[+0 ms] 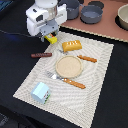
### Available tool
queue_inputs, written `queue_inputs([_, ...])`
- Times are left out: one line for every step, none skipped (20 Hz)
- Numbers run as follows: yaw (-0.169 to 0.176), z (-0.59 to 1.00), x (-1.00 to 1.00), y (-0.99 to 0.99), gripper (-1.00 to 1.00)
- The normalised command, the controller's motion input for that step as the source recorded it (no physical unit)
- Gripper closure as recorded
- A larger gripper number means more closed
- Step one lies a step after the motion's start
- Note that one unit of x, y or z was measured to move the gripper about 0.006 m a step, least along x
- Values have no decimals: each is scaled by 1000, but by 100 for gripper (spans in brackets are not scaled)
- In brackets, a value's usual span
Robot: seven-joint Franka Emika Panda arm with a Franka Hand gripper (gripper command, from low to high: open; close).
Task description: Interact with the objects in diverse but meaningful ways.
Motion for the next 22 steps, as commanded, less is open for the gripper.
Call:
queue_inputs([-43, -397, 0, 0, 100])
queue_inputs([-40, -397, 0, 0, 100])
queue_inputs([-38, -386, 0, 0, 100])
queue_inputs([-36, -351, 11, 0, 100])
queue_inputs([-33, -311, 0, 0, 100])
queue_inputs([-33, -314, 0, 0, 100])
queue_inputs([-32, -323, 0, 0, 100])
queue_inputs([-32, -377, 0, 0, 100])
queue_inputs([-29, -400, 0, 0, 100])
queue_inputs([-27, -406, 0, 0, 100])
queue_inputs([-23, -411, 0, 0, 100])
queue_inputs([-17, -380, 0, 0, 100])
queue_inputs([-12, -354, 0, 0, 100])
queue_inputs([-9, -291, 0, 0, 100])
queue_inputs([-6, -100, 14, 0, 100])
queue_inputs([-18, 163, 46, -20, 100])
queue_inputs([-28, 729, 3, -14, 100])
queue_inputs([-32, 1000, 263, -3, 100])
queue_inputs([-46, 1000, 429, 0, 100])
queue_inputs([-34, 1000, 366, 0, 100])
queue_inputs([-33, 1000, 357, -157, 100])
queue_inputs([-34, 1000, 389, -311, 100])
